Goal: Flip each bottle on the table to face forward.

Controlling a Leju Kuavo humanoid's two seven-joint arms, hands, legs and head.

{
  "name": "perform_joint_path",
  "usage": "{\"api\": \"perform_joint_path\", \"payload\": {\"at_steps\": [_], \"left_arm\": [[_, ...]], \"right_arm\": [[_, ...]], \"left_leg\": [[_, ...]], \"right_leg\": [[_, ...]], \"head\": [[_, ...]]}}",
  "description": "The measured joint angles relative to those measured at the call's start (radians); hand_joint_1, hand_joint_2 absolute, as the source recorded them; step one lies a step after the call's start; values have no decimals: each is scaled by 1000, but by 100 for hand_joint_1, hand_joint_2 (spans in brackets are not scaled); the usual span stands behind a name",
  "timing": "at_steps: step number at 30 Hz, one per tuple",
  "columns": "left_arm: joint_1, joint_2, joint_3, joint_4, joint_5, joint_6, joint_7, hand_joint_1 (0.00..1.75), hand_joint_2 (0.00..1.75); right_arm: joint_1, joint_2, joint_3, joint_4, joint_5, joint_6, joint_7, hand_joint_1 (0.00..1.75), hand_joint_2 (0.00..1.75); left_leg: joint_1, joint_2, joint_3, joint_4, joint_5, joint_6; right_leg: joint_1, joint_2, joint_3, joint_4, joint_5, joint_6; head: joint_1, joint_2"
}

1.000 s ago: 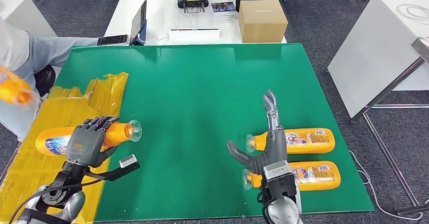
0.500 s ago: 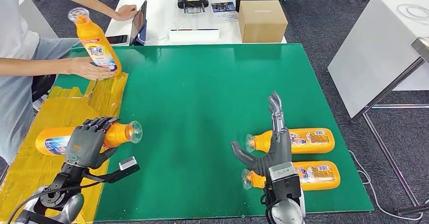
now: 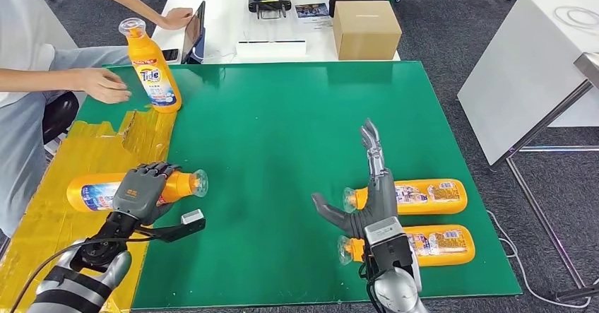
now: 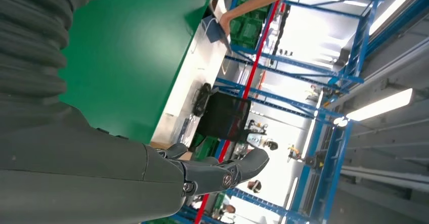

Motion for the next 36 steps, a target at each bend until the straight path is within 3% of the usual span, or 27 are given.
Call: {"api": "perform_joint_path", "payload": {"at_steps": [6,7,10,11,14,18,25,30,36], "left_arm": [[-102,-22,-29,218,9,33,18,175,175],[-113,-24,-31,245,12,40,18,164,175],[-135,-31,-35,311,20,64,17,50,175],[-139,-34,-37,330,22,75,17,23,175],[-146,-42,-39,368,20,96,17,23,175],[-156,-47,-41,393,19,106,18,0,175],[-166,-54,-39,412,28,124,16,0,175],[-138,-62,-19,382,111,136,-51,0,175],[-25,-87,21,192,243,330,-185,0,175]], "right_arm": [[-26,0,28,20,3,3,6,0,175],[-30,0,30,24,3,3,7,0,175],[-36,0,37,32,2,3,9,0,175],[-37,0,39,35,1,3,9,0,175],[-40,0,41,43,-1,2,11,0,175],[-41,0,43,49,-1,2,11,0,175],[-42,-1,47,58,-3,0,13,0,175],[-41,-3,47,62,-2,-7,18,0,175],[-40,-14,47,66,48,-39,26,0,175]], "left_leg": [[0,0,0,0,0,0],[0,0,-1,0,0,0],[0,0,-1,0,0,0],[0,0,-1,0,0,0],[0,0,-1,0,0,0],[0,0,-1,0,0,0],[0,0,0,0,0,0],[0,0,0,0,0,0],[-1,0,0,0,0,0]], "right_leg": [[0,0,0,0,0,0],[0,0,-1,0,0,0],[0,0,-1,0,0,0],[0,0,-1,0,0,0],[0,0,-1,0,0,0],[0,0,0,0,0,0],[0,0,1,0,0,0],[0,0,1,0,0,0],[-1,0,0,0,0,0]], "head": [[0,0],[0,0],[0,0],[0,0],[0,0],[0,0],[0,0],[0,0],[0,0]]}}
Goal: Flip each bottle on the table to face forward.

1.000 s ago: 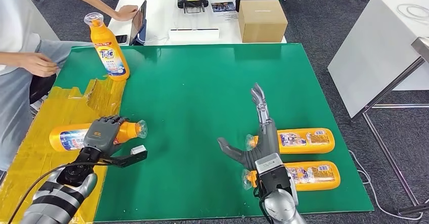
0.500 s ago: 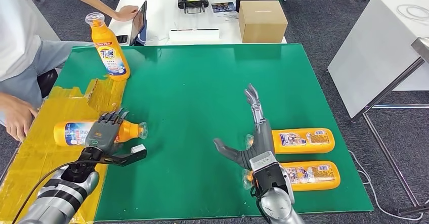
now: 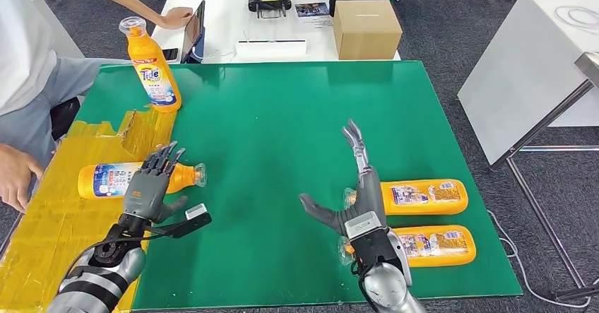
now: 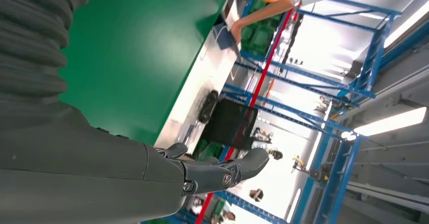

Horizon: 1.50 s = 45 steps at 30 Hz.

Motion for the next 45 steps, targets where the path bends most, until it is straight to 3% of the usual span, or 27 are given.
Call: {"api": "perform_joint_path", "payload": {"at_steps": [3,8,13,18,24,35,45], "left_arm": [[72,-17,20,-143,105,54,-81,0,175],[147,-36,39,-310,216,53,-150,0,175],[222,-76,68,-468,494,-54,-286,0,175],[286,-117,93,-590,592,-143,-325,0,175],[312,-144,104,-635,654,-204,-368,0,175],[316,-171,103,-651,703,-256,-400,0,175],[315,-180,103,-651,704,-257,-402,0,175]], "right_arm": [[2,-14,0,3,55,-33,16,0,175],[7,-36,0,3,112,-54,42,0,175],[7,-85,-3,4,318,-43,157,0,175],[6,-167,-31,19,451,25,231,0,175],[-15,-257,-82,58,499,87,247,0,175],[-68,-372,-139,150,535,148,247,0,175],[-82,-406,-155,196,538,150,248,0,175]], "left_leg": [[0,0,0,0,0,0],[0,0,0,0,0,0],[0,0,0,0,0,0],[-2,0,-1,0,-1,0],[-2,-1,0,0,-1,1],[-2,-1,0,0,0,1],[-1,-1,0,0,0,1]], "right_leg": [[0,0,-1,0,0,0],[0,0,0,0,0,0],[0,0,0,0,0,0],[-1,0,0,0,0,0],[-1,0,0,-1,0,0],[-1,0,0,0,0,1],[-1,0,0,0,0,1]], "head": [[0,0],[0,0],[0,0],[0,0],[0,0],[0,0],[-1,0]]}}
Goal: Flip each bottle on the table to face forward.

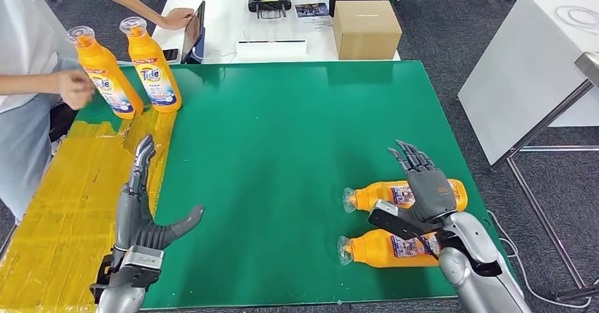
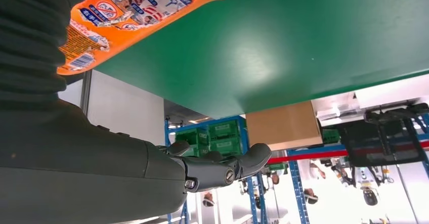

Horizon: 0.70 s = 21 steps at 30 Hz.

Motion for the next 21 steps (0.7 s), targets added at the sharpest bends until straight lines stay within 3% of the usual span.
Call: {"api": "perform_joint_path", "payload": {"at_steps": [16,21], "left_arm": [[0,-2,0,0,2,-2,-1,0,175],[-1,-2,0,0,14,-6,-3,0,175]], "right_arm": [[0,-6,-3,15,4,6,2,0,175],[-10,-30,-14,44,10,43,7,0,175]], "left_leg": [[0,0,0,0,0,0],[0,0,0,0,0,0]], "right_leg": [[0,0,0,0,0,0],[0,0,0,0,0,0]], "head": [[0,0],[0,0]]}}
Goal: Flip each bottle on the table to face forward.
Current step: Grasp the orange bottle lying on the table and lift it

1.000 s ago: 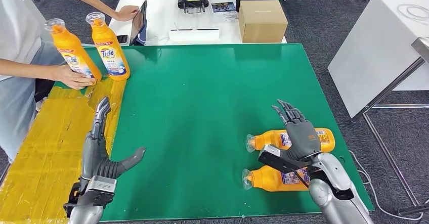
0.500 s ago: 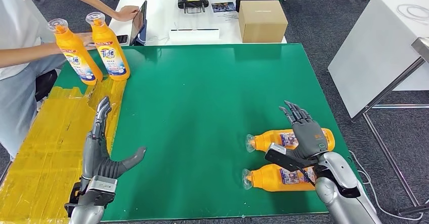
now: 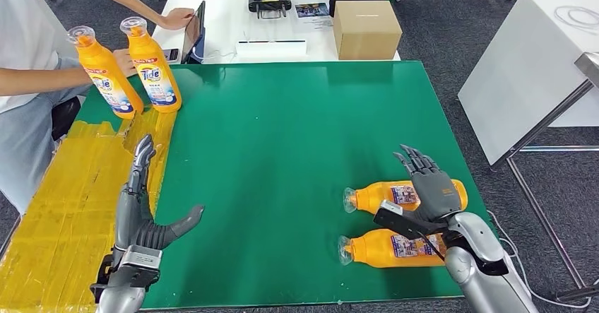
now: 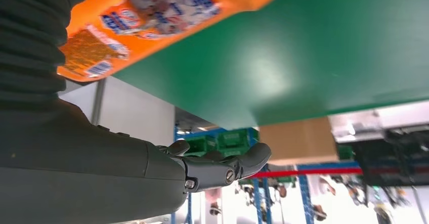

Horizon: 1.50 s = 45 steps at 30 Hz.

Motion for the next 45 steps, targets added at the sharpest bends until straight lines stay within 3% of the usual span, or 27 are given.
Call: {"api": "perform_joint_path", "payload": {"at_steps": [13,27,29,32,34,39,45], "left_arm": [[-46,-2,2,42,72,2,-19,0,175],[-62,-13,8,70,80,-4,-21,0,175],[-65,-14,8,73,80,-5,-21,0,175],[-68,-16,8,77,80,-6,-21,0,175],[-69,-17,8,80,80,-7,-20,0,175],[-69,-21,8,84,82,-7,-19,0,175],[-69,-25,8,89,89,-15,-16,0,175]], "right_arm": [[-101,-96,7,245,54,100,18,0,175],[-151,-100,30,372,80,88,34,1,175],[-158,-99,33,385,88,89,36,25,175],[-166,-98,37,404,94,90,37,108,175],[-172,-95,40,415,100,88,37,146,175],[-179,-79,47,437,112,76,32,173,175],[-187,-65,55,452,124,47,29,175,175]], "left_leg": [[0,0,0,0,0,0],[0,0,0,0,0,0],[0,0,0,0,0,0],[0,0,0,0,0,0],[0,0,1,0,0,0],[0,0,1,0,0,0],[0,0,2,0,0,0]], "right_leg": [[0,0,0,0,0,0],[0,0,0,0,0,1],[0,0,1,0,0,1],[0,0,1,0,0,1],[0,0,1,0,0,1],[0,0,1,0,0,1],[0,0,1,0,0,1]], "head": [[0,0],[0,0],[0,0],[0,0],[0,0],[0,0],[0,0]]}}
